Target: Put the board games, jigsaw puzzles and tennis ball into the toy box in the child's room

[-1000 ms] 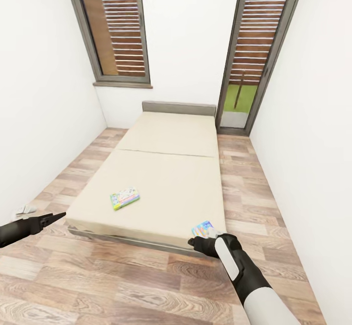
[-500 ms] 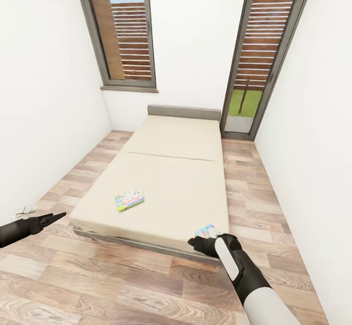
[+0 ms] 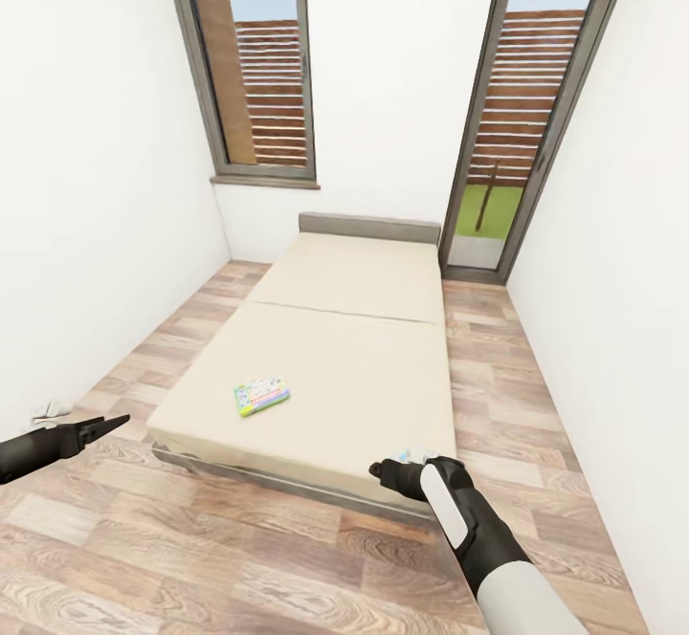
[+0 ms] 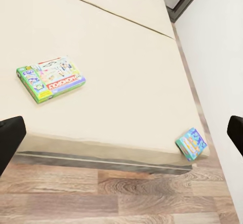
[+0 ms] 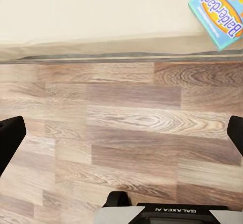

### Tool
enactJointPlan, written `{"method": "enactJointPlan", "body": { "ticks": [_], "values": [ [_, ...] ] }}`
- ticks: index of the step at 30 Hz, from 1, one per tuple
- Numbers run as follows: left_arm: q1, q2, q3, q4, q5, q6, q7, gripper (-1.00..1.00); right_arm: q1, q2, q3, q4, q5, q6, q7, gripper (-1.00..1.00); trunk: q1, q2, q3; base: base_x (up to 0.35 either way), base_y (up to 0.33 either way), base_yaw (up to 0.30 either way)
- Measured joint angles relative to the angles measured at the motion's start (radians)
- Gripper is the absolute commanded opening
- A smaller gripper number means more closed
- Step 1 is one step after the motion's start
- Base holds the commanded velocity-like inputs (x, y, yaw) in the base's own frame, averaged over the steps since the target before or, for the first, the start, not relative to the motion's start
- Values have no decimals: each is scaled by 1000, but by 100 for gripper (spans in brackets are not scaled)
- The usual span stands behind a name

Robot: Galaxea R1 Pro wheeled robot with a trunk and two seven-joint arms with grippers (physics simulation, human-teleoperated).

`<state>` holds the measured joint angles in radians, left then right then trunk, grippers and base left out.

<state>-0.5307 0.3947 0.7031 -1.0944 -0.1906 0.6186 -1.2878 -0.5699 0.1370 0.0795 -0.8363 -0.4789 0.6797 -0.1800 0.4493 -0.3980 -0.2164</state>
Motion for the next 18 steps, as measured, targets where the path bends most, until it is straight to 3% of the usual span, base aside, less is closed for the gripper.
{"method": "enactJointPlan", "body": {
  "ticks": [18],
  "values": [
    [0, 0, 0, 0, 0, 0, -2, 100, 0, 1, 1, 0, 0, -1, -1, 100, 0, 0, 30, 0, 0, -13]
  ]
}}
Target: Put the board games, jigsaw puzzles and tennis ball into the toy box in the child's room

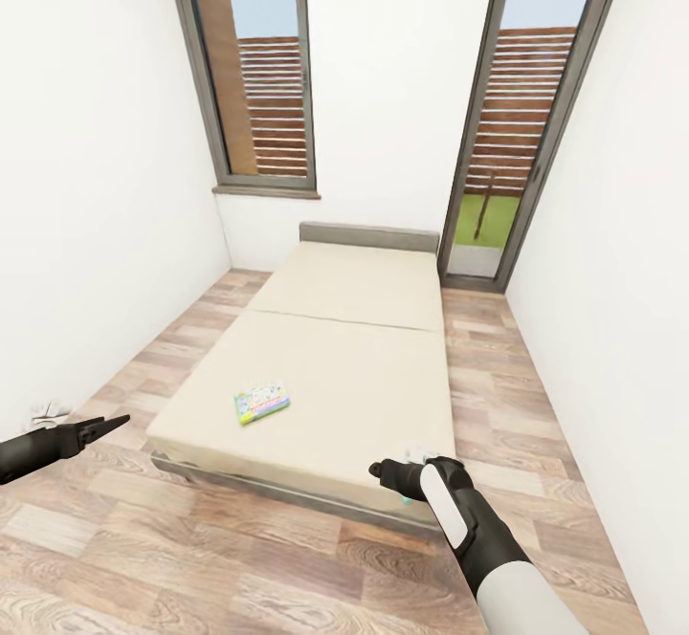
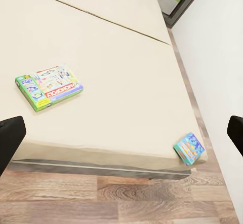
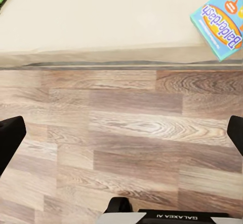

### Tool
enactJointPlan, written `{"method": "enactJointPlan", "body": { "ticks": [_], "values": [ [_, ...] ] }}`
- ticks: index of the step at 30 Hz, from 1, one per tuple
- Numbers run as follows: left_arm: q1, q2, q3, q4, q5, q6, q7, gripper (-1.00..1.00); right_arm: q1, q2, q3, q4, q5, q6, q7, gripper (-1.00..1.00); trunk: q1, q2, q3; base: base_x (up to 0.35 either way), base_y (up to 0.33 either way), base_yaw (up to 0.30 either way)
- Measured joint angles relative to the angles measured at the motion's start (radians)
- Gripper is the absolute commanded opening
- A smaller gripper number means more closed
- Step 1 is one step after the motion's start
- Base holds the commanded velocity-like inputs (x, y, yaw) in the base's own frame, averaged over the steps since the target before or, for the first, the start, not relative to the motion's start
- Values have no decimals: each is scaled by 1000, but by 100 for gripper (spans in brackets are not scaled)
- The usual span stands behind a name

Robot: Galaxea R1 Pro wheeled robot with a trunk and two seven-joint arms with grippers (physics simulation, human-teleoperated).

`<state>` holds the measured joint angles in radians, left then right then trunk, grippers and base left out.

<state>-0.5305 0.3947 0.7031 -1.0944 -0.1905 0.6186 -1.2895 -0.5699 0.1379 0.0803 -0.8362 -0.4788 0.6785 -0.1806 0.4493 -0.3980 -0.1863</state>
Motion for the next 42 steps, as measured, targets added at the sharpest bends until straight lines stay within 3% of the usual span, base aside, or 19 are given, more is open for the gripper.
{"method": "enactJointPlan", "body": {
  "ticks": [42],
  "values": [
    [0, 0, 0, 0, 0, 0, 4, 100, 0, -1, -1, 0, 0, -2, 1, 100, 0, 0, 70, 0, 0, 0]
  ]
}}
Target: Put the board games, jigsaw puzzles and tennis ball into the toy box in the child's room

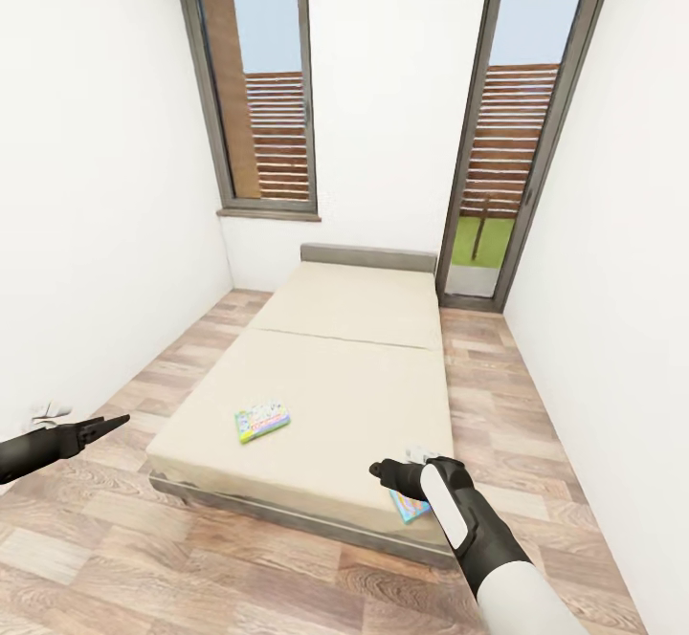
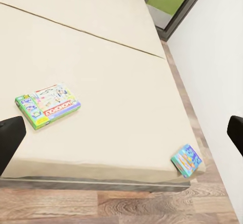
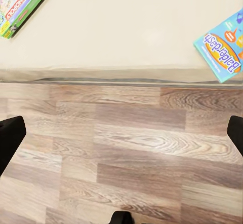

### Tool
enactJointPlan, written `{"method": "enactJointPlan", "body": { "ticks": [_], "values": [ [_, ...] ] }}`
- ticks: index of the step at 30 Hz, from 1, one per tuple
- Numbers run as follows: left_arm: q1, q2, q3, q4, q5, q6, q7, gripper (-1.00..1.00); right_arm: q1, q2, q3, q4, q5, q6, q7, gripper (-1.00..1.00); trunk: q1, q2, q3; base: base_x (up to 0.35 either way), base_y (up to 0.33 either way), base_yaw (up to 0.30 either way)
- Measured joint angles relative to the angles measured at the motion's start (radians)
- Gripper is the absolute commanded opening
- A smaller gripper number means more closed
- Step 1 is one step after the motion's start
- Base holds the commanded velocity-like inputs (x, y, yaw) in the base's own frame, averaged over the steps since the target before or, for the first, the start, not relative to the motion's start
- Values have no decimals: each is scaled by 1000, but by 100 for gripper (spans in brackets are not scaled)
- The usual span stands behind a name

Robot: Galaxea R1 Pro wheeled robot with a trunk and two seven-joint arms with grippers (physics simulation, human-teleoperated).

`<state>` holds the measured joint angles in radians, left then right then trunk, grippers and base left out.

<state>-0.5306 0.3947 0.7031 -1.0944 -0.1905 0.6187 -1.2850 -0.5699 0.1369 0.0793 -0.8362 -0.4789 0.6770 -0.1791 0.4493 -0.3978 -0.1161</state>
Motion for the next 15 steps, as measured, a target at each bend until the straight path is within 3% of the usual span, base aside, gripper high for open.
{"method": "enactJointPlan", "body": {
  "ticks": [15],
  "values": [
    [0, -1, 0, 0, 0, 0, 1, 100, 0, 0, 1, 0, -2, -37, 0, 100, 0, 0, 25, 0, 0, 23]
  ]
}}
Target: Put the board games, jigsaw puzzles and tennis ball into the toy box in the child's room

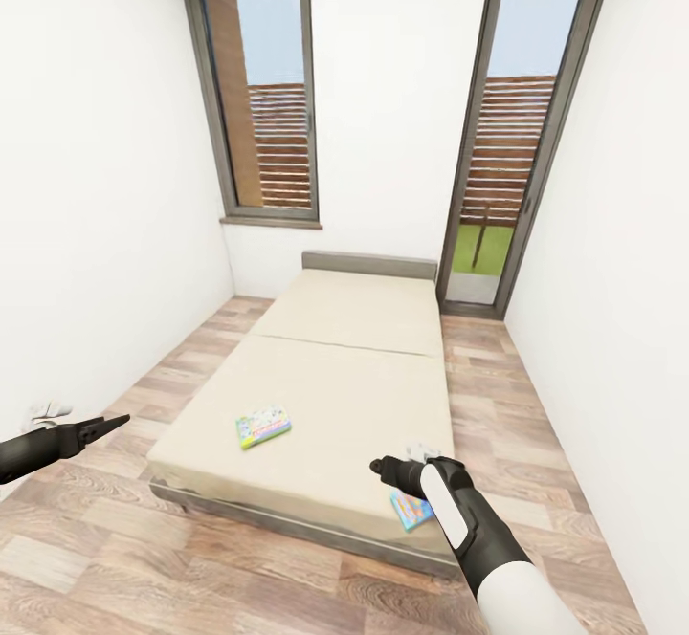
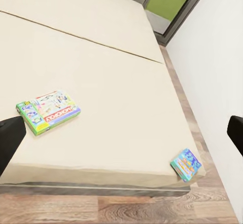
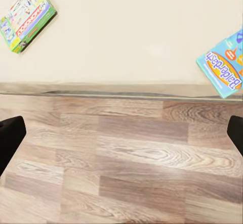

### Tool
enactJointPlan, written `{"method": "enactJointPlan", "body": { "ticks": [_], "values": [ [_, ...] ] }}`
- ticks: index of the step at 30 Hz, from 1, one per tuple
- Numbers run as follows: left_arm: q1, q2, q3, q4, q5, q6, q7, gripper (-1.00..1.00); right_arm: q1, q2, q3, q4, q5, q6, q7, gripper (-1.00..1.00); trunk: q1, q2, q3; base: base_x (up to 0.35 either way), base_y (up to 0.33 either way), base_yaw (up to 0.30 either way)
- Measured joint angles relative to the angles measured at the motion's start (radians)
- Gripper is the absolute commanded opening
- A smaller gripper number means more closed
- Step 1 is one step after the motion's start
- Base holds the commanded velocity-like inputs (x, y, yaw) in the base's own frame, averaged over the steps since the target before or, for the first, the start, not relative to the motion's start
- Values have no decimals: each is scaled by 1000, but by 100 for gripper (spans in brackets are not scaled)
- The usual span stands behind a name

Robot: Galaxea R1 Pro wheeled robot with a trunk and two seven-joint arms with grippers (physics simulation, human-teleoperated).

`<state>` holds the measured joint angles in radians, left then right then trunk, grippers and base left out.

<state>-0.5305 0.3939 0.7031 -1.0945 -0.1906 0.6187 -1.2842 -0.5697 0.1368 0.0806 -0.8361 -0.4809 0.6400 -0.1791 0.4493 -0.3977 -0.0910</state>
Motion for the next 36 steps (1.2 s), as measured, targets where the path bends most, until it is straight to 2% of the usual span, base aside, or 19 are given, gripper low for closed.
{"method": "enactJointPlan", "body": {
  "ticks": [20, 25, 36],
  "values": [
    [0, 1, 0, 0, 0, 0, -1, 100, 4, -6, 0, 0, -1, -11, 6, 100, 0, 0, 6, 0, 0, 14],
    [0, 1, 0, 0, 0, 0, -4, 100, 4, -13, -1, 1, -3, -48, 8, 100, 0, 0, 6, 0, 2, 0],
    [0, 1, 0, 0, 0, -1, -8, 100, 5, -7, -4, 1, -5, -68, 3, 100, 0, 0, 6, -8, 132, -43]
  ]
}}
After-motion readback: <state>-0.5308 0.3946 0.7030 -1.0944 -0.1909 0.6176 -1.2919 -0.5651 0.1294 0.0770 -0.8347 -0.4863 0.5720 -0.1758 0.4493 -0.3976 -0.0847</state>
